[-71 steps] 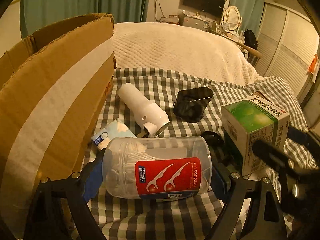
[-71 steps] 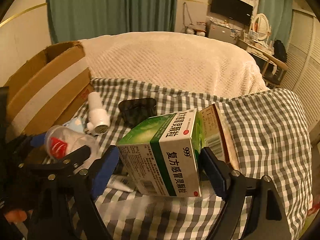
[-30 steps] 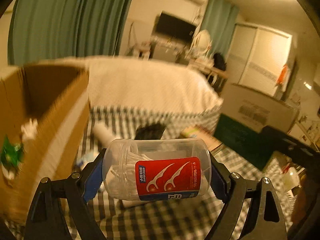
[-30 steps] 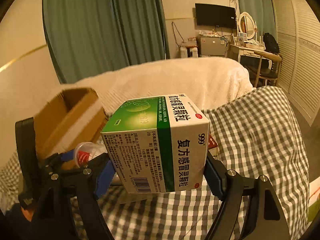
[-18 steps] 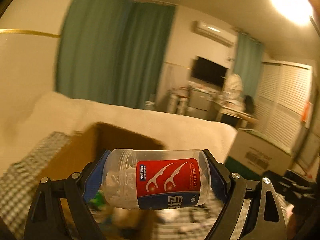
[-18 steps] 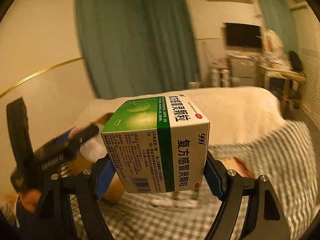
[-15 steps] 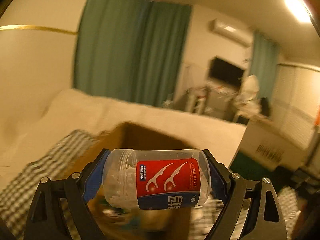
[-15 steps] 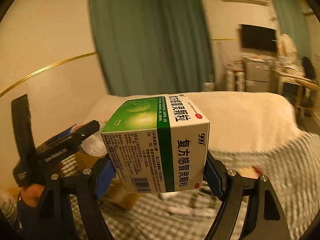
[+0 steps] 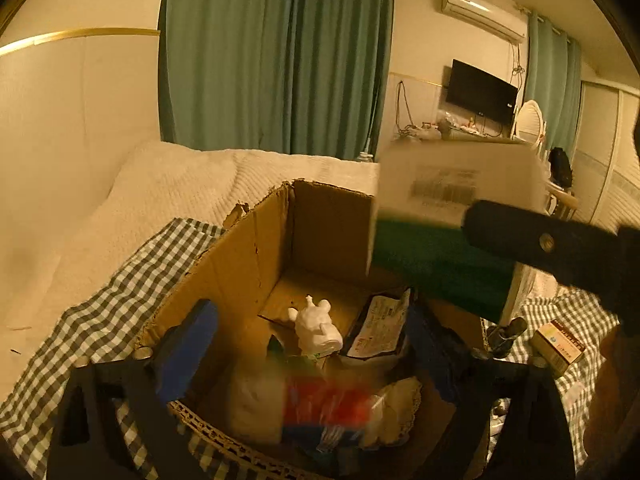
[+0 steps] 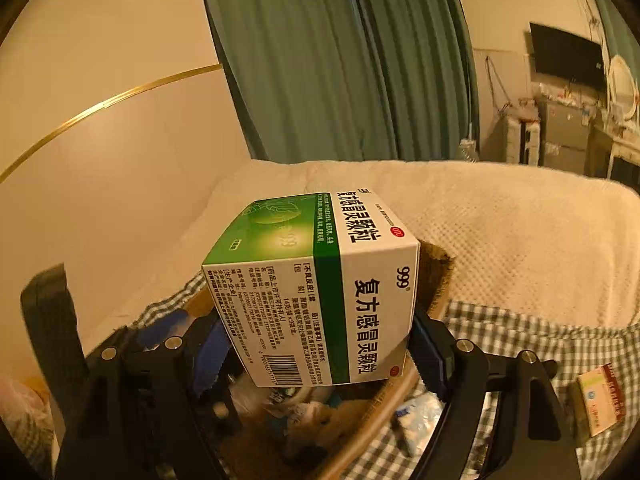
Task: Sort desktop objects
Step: 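Carry floss container and green box over the cardboard box and open both tools, then move both tools back over the remaining items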
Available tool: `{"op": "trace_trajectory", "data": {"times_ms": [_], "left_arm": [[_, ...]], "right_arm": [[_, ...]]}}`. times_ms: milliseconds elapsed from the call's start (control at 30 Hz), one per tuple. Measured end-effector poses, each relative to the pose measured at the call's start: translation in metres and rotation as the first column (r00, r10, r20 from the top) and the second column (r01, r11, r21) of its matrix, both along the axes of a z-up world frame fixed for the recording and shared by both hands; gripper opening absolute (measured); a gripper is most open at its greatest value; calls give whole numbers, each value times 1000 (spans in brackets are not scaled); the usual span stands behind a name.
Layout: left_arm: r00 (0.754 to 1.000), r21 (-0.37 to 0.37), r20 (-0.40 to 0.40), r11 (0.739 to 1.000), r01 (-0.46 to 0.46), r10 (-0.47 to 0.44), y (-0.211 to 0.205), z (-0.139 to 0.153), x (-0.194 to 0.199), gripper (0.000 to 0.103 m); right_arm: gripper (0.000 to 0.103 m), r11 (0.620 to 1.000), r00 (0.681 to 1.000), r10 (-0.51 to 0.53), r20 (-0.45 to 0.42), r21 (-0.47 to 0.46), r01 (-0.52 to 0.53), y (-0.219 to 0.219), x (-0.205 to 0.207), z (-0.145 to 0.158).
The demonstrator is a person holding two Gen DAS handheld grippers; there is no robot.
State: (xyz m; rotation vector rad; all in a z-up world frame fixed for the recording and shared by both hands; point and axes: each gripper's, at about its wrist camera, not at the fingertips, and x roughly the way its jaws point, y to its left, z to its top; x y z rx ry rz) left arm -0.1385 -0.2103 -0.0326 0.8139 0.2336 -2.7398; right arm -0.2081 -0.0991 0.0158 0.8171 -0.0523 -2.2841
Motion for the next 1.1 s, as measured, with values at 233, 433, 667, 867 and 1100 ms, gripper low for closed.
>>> {"op": "trace_trajectory", "data": {"times_ms": [233, 433, 667, 867, 1100], "left_arm": [[1000, 8, -28, 1000, 3, -3, 4, 13, 9, 103], [991, 27, -89, 995, 101, -98, 33, 34, 21, 103], [954, 77, -104, 954, 289, -281, 120, 37, 20, 103], [885, 41, 13, 884, 465, -466, 203, -12, 3, 103], [763, 7, 155, 773, 634, -627, 262, -71, -9, 103]], "right_arm": [[97, 989, 996, -90, -1, -121, 90, 38, 6, 20], [97, 971, 972, -233, -44, -60, 230, 129, 24, 31], [97, 918, 919, -388, -67, 61, 392, 239, 51, 21], [97, 881, 894, -440, -89, 148, 449, 300, 62, -16], [97, 865, 880, -476, -8, 179, 469, 345, 49, -70]]}}
